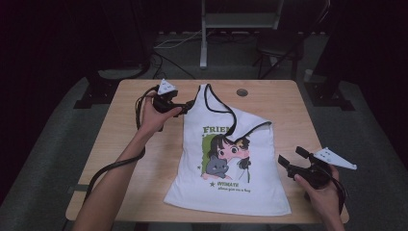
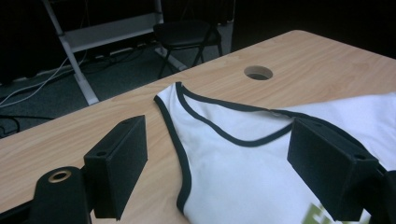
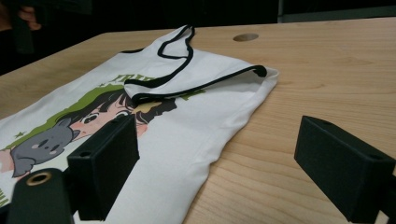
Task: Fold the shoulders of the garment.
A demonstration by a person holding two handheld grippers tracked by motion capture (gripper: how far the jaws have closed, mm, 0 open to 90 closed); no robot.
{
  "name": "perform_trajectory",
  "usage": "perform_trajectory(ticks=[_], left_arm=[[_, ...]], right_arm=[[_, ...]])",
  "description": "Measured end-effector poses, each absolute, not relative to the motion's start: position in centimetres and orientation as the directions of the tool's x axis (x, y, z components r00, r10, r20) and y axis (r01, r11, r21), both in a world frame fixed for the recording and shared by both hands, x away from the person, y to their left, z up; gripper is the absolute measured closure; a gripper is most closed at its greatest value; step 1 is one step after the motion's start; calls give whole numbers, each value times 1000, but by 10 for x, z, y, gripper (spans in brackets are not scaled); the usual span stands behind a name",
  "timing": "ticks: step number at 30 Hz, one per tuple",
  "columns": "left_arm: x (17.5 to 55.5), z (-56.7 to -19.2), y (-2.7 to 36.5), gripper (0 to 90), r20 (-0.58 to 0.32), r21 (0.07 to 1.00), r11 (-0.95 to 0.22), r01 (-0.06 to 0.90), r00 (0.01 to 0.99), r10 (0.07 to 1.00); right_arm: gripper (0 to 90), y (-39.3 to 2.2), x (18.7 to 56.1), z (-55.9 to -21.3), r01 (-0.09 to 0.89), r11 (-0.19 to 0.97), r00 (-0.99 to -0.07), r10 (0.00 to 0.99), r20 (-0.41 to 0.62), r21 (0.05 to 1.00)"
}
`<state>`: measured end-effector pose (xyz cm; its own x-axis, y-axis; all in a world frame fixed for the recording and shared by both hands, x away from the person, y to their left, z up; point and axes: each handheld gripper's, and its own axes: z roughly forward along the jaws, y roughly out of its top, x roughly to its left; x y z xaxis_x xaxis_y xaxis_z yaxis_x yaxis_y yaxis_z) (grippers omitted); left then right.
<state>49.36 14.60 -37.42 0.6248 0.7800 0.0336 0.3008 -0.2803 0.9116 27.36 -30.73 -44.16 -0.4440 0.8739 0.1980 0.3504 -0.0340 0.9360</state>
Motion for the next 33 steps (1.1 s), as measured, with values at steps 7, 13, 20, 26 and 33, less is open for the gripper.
perform_trajectory(ticks=[7,13,20,26,33], left_arm=[[523,-373,130,196,14,902,-277,331,619,785],[543,-379,117,196,16,885,-301,355,623,782],[565,-395,105,197,6,861,-316,400,611,791],[577,-406,98,197,-1,838,-326,436,600,800],[588,-417,92,197,4,810,-348,473,588,808]], right_arm=[[132,-312,261,-440,336,-51,-429,881,201,941],[132,-314,251,-440,323,-67,-423,882,207,944],[132,-312,246,-437,308,-71,-427,881,204,949],[132,-311,246,-435,297,-71,-434,878,201,952],[132,-312,245,-436,296,-73,-435,877,203,952]])
